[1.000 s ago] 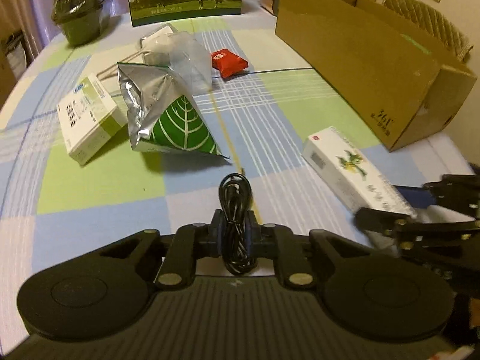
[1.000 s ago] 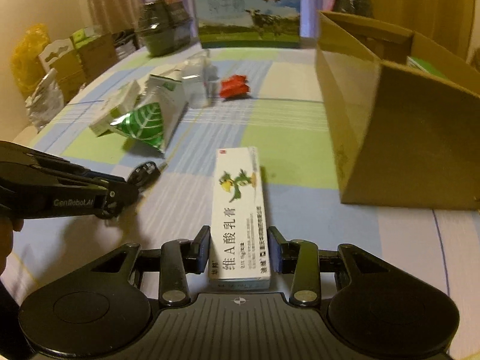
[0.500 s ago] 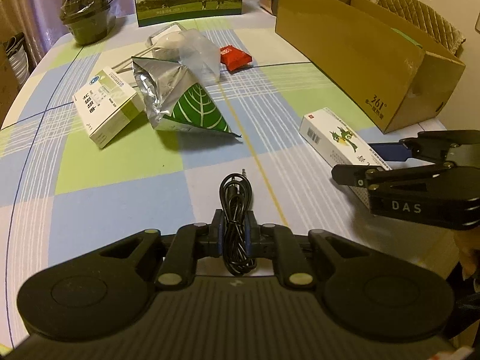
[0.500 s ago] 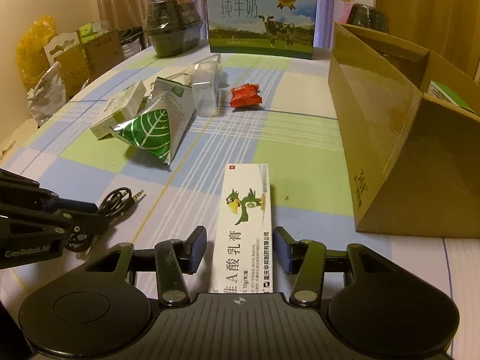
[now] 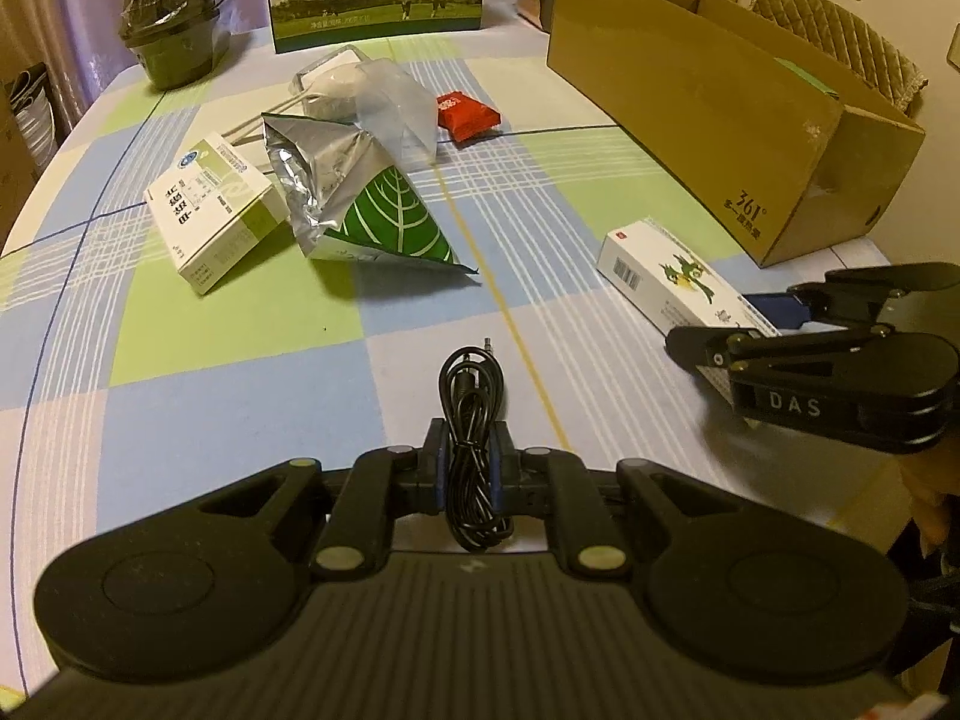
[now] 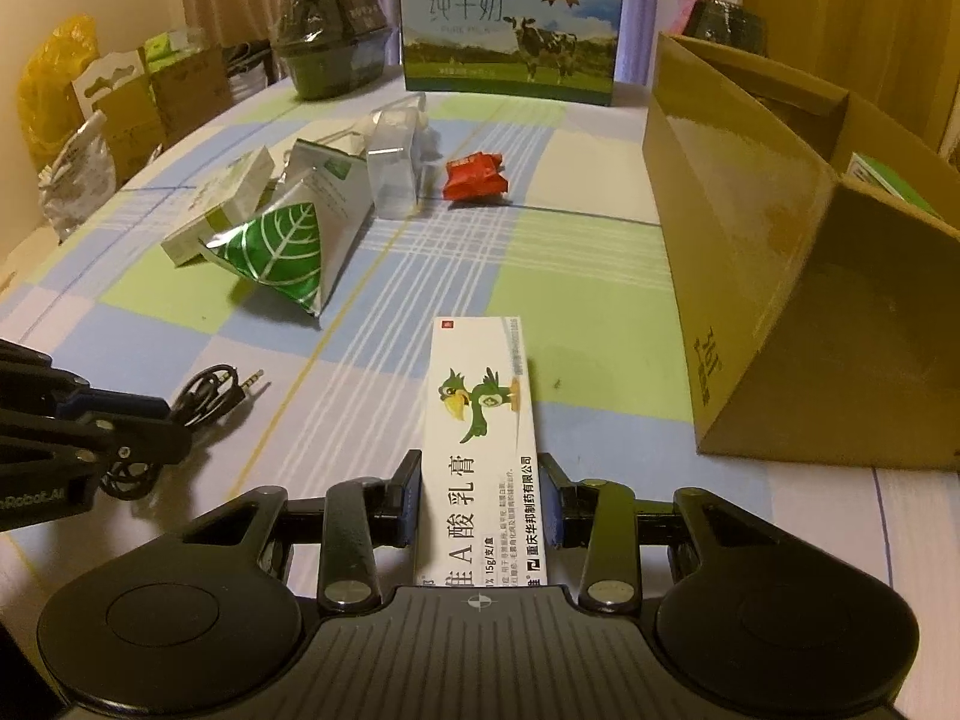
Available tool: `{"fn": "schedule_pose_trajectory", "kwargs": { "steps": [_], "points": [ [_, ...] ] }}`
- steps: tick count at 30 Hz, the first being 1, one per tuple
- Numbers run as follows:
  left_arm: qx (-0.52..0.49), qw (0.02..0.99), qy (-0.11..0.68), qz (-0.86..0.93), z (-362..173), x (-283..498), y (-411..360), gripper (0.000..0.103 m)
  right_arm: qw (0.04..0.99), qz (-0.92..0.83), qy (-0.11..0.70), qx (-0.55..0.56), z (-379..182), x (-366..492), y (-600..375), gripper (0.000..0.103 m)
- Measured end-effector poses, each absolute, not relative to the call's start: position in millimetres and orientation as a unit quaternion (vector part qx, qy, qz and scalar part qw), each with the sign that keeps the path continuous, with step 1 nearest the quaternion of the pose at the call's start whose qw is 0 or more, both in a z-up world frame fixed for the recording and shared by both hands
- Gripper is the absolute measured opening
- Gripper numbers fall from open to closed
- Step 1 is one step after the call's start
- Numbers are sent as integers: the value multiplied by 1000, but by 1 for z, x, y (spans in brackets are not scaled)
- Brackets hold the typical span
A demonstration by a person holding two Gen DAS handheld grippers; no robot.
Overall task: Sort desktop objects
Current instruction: 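Carry the ointment box into the cardboard box and release while the left tool drops the cable there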
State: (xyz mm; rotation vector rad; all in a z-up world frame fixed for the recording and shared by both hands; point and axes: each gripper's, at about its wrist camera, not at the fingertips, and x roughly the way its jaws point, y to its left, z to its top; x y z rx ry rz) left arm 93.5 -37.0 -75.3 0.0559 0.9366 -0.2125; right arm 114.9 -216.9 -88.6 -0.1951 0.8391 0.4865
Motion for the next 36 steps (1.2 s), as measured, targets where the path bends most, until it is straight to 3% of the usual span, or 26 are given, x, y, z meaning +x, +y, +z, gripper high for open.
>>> {"fn": "schedule_pose_trajectory", "kwargs": {
  "steps": [19,36],
  "points": [
    [25,904,405,-139,-25,90,-69,10,917,204,338,-52,3,81,-264,35],
    [28,912,336,-234,46,153,-181,10,953,118,277,-28,67,172,-357,35]
  ]
}}
